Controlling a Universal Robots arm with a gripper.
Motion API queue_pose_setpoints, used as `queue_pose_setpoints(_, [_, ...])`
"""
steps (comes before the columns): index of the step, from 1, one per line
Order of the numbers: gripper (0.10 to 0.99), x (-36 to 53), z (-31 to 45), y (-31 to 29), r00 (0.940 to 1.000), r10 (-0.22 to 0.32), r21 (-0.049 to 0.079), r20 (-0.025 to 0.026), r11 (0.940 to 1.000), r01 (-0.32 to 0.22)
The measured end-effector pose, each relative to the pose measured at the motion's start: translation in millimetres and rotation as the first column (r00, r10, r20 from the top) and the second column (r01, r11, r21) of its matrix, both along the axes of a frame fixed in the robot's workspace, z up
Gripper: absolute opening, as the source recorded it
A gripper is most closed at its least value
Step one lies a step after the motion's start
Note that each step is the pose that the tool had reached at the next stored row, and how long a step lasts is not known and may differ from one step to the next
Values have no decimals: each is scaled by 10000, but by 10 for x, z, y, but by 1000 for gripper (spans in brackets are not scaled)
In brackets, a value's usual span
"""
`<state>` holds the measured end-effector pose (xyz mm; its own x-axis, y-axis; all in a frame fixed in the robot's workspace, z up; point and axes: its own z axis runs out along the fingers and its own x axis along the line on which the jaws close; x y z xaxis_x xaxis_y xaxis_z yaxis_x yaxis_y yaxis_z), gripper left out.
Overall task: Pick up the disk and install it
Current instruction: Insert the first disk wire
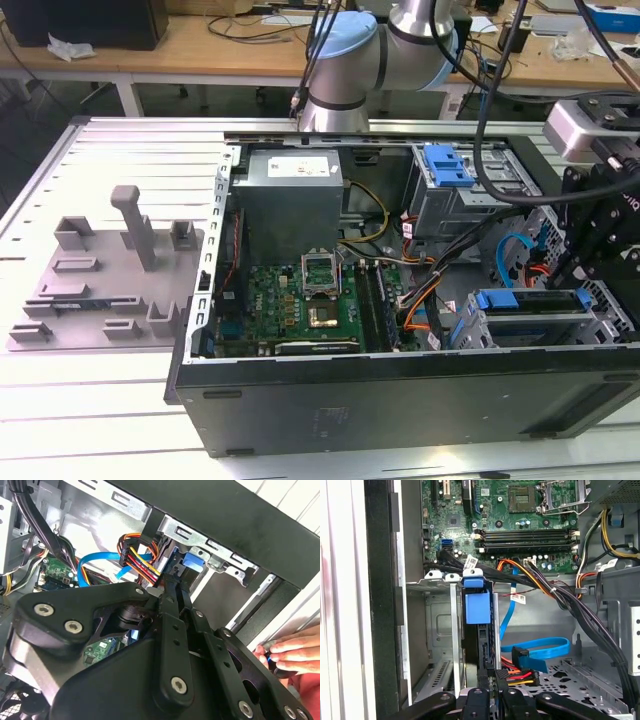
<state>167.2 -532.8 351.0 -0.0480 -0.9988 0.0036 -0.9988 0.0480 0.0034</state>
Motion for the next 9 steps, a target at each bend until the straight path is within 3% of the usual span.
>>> queue_pose_setpoints(9, [169, -4, 1, 12, 9997, -256, -3, 0, 9997, 256])
